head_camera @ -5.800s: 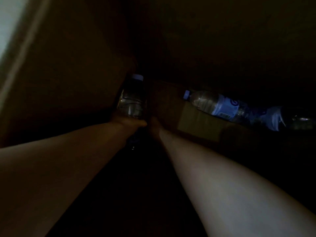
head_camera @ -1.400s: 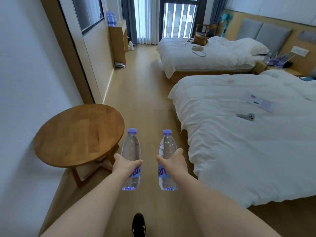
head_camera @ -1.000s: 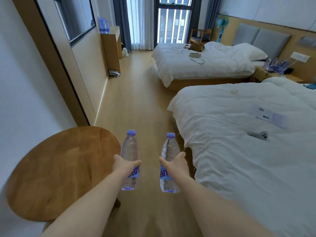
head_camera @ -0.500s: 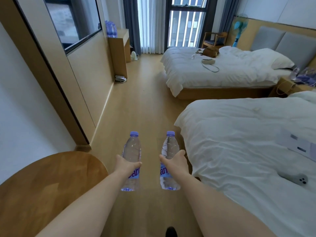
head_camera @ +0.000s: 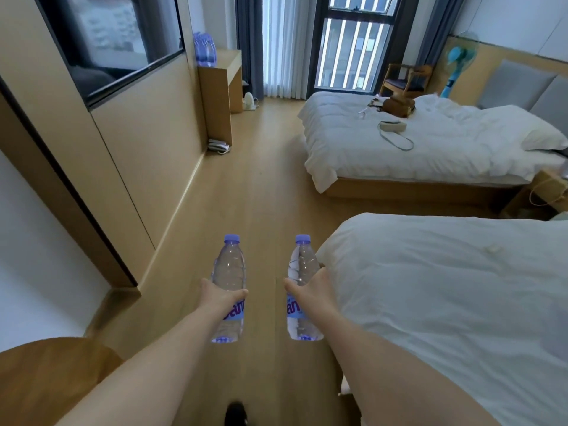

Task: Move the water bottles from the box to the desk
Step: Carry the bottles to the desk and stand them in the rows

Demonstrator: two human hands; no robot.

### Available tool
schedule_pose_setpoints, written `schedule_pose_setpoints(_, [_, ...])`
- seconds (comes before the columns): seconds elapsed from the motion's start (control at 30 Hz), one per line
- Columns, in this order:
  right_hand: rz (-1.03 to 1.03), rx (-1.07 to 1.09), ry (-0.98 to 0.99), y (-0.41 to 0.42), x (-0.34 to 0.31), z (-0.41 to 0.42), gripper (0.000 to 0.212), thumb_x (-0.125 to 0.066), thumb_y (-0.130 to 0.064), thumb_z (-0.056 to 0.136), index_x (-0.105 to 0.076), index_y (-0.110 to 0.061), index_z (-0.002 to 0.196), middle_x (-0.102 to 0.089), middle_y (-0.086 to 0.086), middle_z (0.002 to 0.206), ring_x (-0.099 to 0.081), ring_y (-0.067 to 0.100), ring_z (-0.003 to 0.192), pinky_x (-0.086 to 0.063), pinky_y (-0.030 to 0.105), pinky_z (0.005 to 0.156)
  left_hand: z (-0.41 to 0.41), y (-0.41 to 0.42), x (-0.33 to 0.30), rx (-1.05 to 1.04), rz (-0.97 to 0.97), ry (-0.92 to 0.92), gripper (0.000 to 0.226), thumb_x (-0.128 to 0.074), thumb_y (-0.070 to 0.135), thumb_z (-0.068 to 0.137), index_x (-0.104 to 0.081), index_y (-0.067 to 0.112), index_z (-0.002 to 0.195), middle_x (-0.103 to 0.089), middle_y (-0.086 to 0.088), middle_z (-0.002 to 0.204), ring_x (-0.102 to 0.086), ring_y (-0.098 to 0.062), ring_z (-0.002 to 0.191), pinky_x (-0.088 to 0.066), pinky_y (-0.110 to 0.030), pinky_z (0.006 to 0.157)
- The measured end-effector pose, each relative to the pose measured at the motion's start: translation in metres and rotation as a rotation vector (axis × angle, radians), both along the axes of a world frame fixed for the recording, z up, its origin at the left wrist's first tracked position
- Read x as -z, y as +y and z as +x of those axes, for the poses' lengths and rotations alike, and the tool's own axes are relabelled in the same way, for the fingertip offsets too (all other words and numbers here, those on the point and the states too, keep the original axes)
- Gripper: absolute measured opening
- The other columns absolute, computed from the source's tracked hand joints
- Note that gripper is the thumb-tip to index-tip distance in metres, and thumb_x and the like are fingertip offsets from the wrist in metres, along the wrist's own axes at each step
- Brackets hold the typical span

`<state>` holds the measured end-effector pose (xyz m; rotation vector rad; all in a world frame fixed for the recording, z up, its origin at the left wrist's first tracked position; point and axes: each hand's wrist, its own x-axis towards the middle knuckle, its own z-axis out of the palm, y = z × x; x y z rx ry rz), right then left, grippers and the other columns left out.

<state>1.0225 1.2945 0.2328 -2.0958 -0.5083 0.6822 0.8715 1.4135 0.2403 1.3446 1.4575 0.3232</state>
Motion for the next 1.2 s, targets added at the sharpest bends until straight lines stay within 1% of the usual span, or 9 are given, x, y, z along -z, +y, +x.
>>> schedule_pose_setpoints(0.2, [0.001,0.03,0.0,0.098,0.012,0.062,0.051,-0.07,-0.039,0.075,-0.049,-0.009,0.111,-0.063,0.01,0.094,-0.067,0.017,0.073,-0.051,0.026,0.056,0.065,0.102,0.012,0.033,0.01,0.0,0.068,-0.083,0.02,0.066,-0.03,0.011,0.107,-0.054,-0.009,0.092,-0.063,-0.032,0.088,-0.053,-0.045,0.084])
schedule_pose_setpoints(0.3, [-0.032,0.072,-0.016,0.154,0.01,0.094,0.05,-0.071,-0.042,0.076,-0.045,-0.012,0.107,-0.061,0.003,0.09,-0.062,0.008,0.066,-0.037,0.015,0.045,0.099,0.163,0.011,0.067,0.005,0.025,0.068,-0.083,0.024,0.068,-0.029,0.012,0.107,-0.055,-0.008,0.091,-0.061,-0.03,0.082,-0.053,-0.041,0.079])
schedule_pose_setpoints(0.37, [-0.061,0.099,-0.012,0.19,0.005,0.115,0.05,-0.069,-0.046,0.077,-0.037,-0.018,0.103,-0.058,-0.001,0.09,-0.059,0.004,0.064,-0.032,0.012,0.04,0.122,0.204,0.008,0.09,0.019,0.037,0.067,-0.082,0.025,0.069,-0.028,0.013,0.106,-0.054,-0.007,0.088,-0.059,-0.028,0.078,-0.051,-0.038,0.074])
schedule_pose_setpoints(0.5, [-0.015,0.129,0.024,0.258,-0.004,0.158,0.053,-0.071,-0.044,0.078,-0.033,-0.018,0.104,-0.057,0.0,0.094,-0.062,0.01,0.072,-0.042,0.022,0.05,0.169,0.28,-0.003,0.126,0.06,0.061,0.066,-0.082,0.026,0.069,-0.027,0.014,0.105,-0.055,-0.007,0.089,-0.059,-0.029,0.08,-0.051,-0.038,0.075])
schedule_pose_setpoints(0.6, [-0.022,0.162,0.007,0.3,-0.005,0.189,0.054,-0.072,-0.045,0.078,-0.033,-0.018,0.103,-0.053,-0.004,0.091,-0.059,0.007,0.07,-0.04,0.022,0.049,0.203,0.323,-0.004,0.146,0.066,0.087,0.066,-0.081,0.027,0.069,-0.027,0.014,0.104,-0.056,-0.008,0.093,-0.06,-0.029,0.083,-0.052,-0.038,0.076])
schedule_pose_setpoints(0.8, [-0.038,0.166,0.026,0.38,0.012,0.268,0.055,-0.073,-0.047,0.076,-0.034,-0.018,0.102,-0.056,-0.001,0.092,-0.063,0.011,0.071,-0.047,0.026,0.053,0.284,0.396,0.003,0.171,0.053,0.138,0.067,-0.081,0.027,0.068,-0.025,0.014,0.104,-0.055,-0.009,0.096,-0.059,-0.03,0.084,-0.051,-0.037,0.076])
schedule_pose_setpoints(1.0, [-0.029,0.097,0.014,0.466,0.024,0.38,0.057,-0.075,-0.047,0.075,-0.034,-0.018,0.102,-0.056,0.0,0.091,-0.063,0.013,0.071,-0.047,0.026,0.053,0.39,0.473,0.007,0.11,0.053,0.139,0.069,-0.081,0.028,0.069,-0.024,0.013,0.106,-0.055,-0.011,0.1,-0.059,-0.031,0.086,-0.051,-0.04,0.079])
schedule_pose_setpoints(1.1, [-0.064,0.063,-0.015,0.505,0.022,0.434,0.056,-0.074,-0.048,0.073,-0.034,-0.017,0.099,-0.056,0.002,0.092,-0.063,0.016,0.075,-0.051,0.032,0.059,0.44,0.504,0.001,0.057,0.05,0.13,0.07,-0.082,0.03,0.069,-0.029,0.01,0.111,-0.055,-0.01,0.101,-0.061,-0.032,0.093,-0.052,-0.042,0.084])
schedule_pose_setpoints(1.2, [-0.07,0.033,-0.032,0.543,0.015,0.482,0.058,-0.074,-0.049,0.074,-0.034,-0.018,0.101,-0.056,0.003,0.093,-0.063,0.017,0.076,-0.055,0.035,0.064,0.486,0.535,-0.005,0.022,0.051,0.11,0.069,-0.082,0.031,0.068,-0.029,0.013,0.108,-0.056,-0.01,0.1,-0.061,-0.032,0.093,-0.053,-0.043,0.084])
